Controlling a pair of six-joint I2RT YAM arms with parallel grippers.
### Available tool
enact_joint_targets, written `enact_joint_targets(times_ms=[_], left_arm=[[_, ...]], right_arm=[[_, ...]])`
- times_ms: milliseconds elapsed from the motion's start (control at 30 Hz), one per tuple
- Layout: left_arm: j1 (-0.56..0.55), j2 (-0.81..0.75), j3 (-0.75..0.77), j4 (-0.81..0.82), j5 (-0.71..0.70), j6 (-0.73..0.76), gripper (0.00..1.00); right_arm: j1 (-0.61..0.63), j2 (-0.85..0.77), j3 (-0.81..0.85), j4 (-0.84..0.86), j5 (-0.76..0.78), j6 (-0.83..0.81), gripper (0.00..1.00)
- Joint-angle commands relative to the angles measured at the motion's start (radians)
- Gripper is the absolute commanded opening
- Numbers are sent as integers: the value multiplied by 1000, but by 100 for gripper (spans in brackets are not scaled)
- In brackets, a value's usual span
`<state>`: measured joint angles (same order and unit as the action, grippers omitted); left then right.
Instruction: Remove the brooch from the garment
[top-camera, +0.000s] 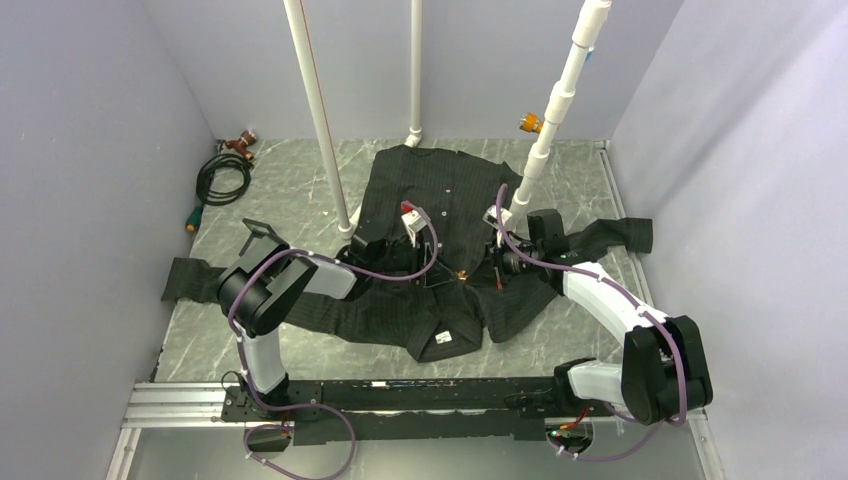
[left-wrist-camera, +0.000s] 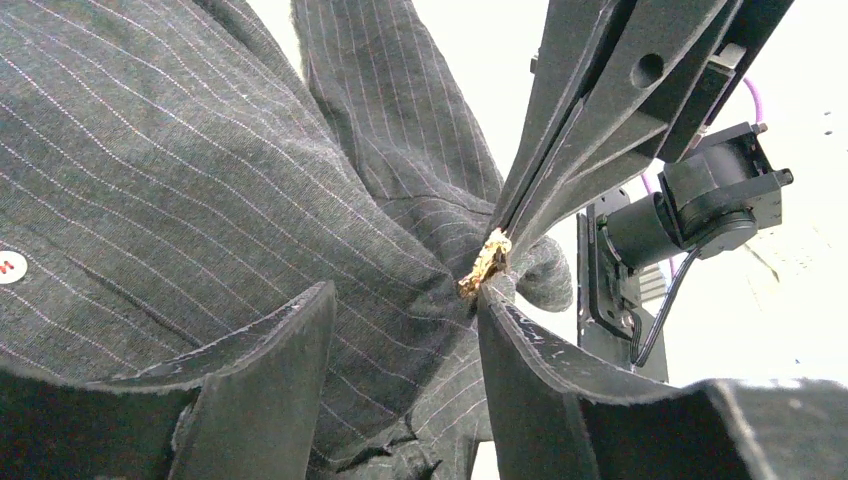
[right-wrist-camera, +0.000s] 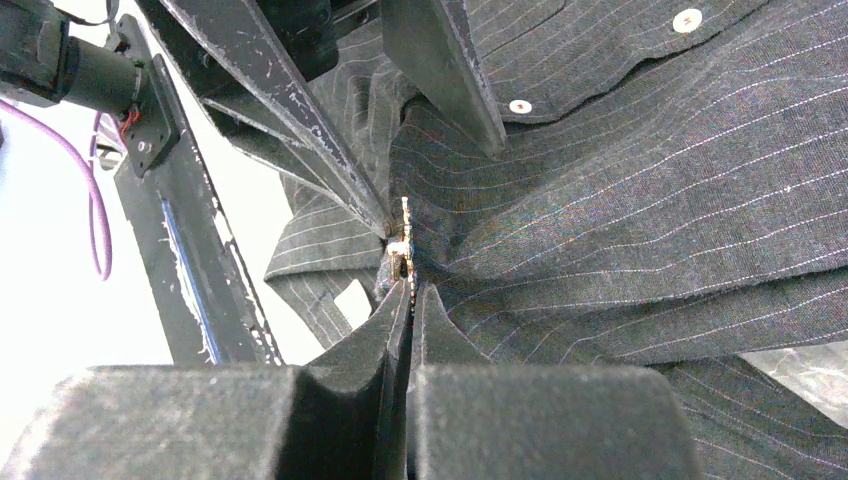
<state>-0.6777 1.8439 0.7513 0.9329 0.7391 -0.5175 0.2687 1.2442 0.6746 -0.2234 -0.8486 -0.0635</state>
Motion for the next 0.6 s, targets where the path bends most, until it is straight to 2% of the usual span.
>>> enact_joint_targets(times_ms=[0, 233, 567], left_arm=[[7, -22, -12, 74, 41, 27, 58], [4, -46, -22, 102, 68, 62, 52], [-33, -47, 16, 35, -21, 4, 50]], right_arm=[[-4, -8, 6, 37, -32, -16, 0], [-4, -10, 3, 43, -32, -21, 0], [0, 10, 13, 71, 21, 62, 0]])
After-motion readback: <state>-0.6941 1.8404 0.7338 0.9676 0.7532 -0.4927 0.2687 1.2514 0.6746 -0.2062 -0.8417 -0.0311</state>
